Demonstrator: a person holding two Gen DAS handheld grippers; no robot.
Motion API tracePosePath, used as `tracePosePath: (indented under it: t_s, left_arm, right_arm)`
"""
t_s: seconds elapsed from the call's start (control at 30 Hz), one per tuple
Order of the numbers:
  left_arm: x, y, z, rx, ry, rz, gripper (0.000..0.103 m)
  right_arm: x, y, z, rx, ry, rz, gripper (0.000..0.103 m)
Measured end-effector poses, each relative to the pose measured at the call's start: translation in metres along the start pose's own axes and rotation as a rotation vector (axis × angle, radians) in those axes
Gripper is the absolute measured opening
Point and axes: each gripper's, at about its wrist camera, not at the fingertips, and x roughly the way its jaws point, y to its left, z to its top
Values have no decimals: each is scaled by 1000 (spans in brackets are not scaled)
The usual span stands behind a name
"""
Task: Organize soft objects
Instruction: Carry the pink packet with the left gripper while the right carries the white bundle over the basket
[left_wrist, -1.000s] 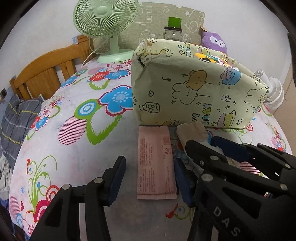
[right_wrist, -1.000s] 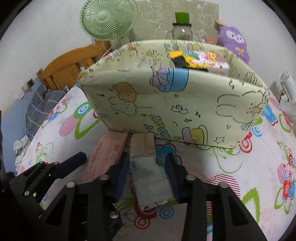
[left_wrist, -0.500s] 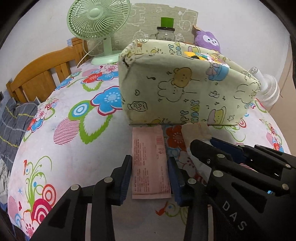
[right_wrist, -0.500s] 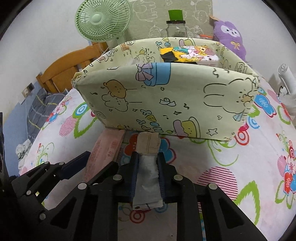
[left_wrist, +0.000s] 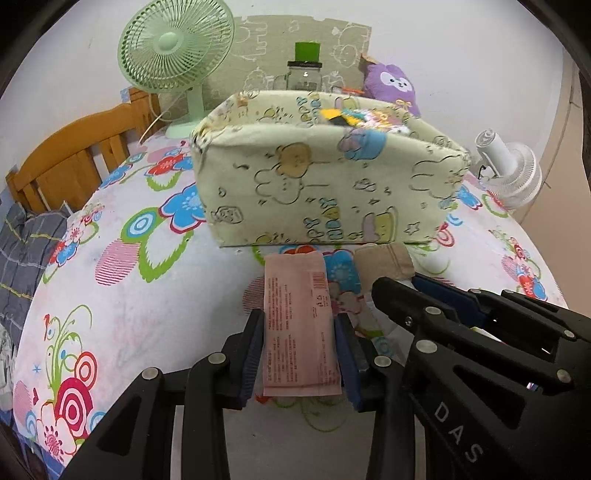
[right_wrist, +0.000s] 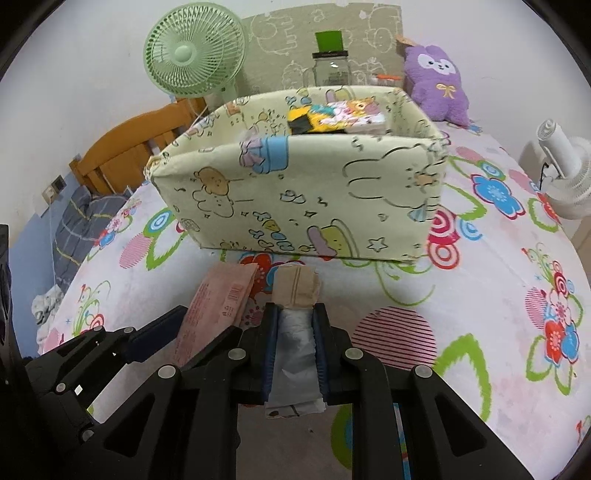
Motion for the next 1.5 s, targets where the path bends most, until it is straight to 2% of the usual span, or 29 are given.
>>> tracePosePath:
  t_s: [0.53,1.03,1.5]
  left_arm:
    - [-45,-19,12,13,-105,7,38]
    - [-93,-29,44,31,-217,5,38]
    - [-109,-32,70,44,-276,-6,38]
  right_arm:
    - [-53,-5,10,-5,-106,-10,21]
    - [-107,-3,38,-26,-214,-29,21]
    - [-128,-3,63,-33,-277,-39,21]
